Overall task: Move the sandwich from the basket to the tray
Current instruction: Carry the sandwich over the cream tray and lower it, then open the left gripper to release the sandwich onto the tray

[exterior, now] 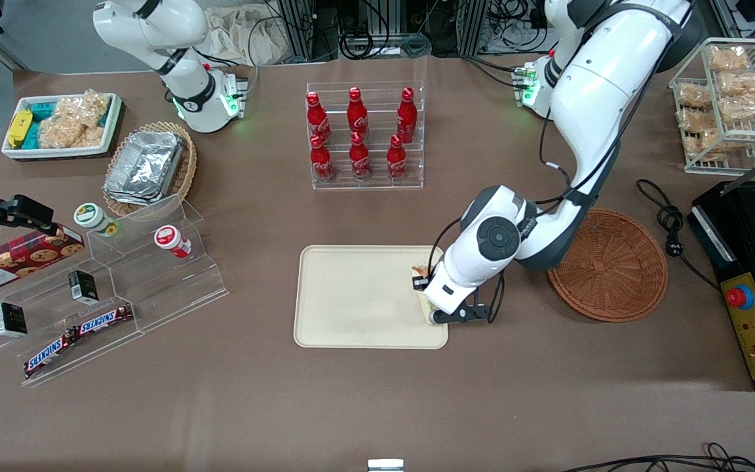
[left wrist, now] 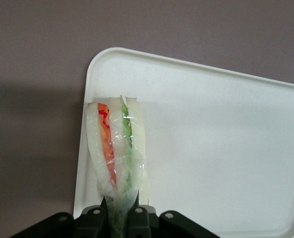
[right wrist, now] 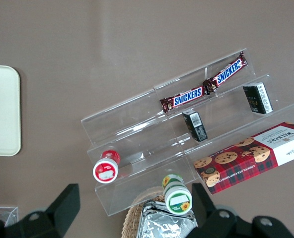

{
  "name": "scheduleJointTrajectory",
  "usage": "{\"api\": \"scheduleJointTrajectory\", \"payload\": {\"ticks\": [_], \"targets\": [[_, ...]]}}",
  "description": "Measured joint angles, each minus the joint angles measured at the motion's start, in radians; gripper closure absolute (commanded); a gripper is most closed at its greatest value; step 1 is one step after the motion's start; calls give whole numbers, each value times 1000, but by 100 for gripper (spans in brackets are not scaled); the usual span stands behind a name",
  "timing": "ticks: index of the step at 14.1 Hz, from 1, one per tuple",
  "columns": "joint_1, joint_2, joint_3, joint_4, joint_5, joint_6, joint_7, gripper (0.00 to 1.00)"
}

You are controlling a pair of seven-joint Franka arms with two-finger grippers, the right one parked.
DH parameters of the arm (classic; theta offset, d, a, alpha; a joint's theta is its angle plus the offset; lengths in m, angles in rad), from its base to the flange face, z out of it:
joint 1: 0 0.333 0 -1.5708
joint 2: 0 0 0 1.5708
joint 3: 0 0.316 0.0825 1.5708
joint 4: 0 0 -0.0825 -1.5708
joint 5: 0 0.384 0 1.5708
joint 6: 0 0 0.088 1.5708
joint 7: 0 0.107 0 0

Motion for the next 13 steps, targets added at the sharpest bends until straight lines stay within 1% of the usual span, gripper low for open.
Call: {"api": "scheduleJointTrajectory", "payload": {"ticks": [2, 3, 4, 5, 6, 11, 13], "targets": [[0, 7, 0, 0, 0, 3, 0, 86], [0, 9, 0, 0, 0, 3, 0, 76], [-1, 11, -1, 0, 0, 3, 0, 46], [-5, 13, -2, 0, 0, 3, 0, 32], [-11, 15, -2, 0, 0, 3, -2, 0], [-23, 15, -1, 8, 0, 3, -34, 1], [-18, 5, -1, 25, 0, -25, -62, 1]]}}
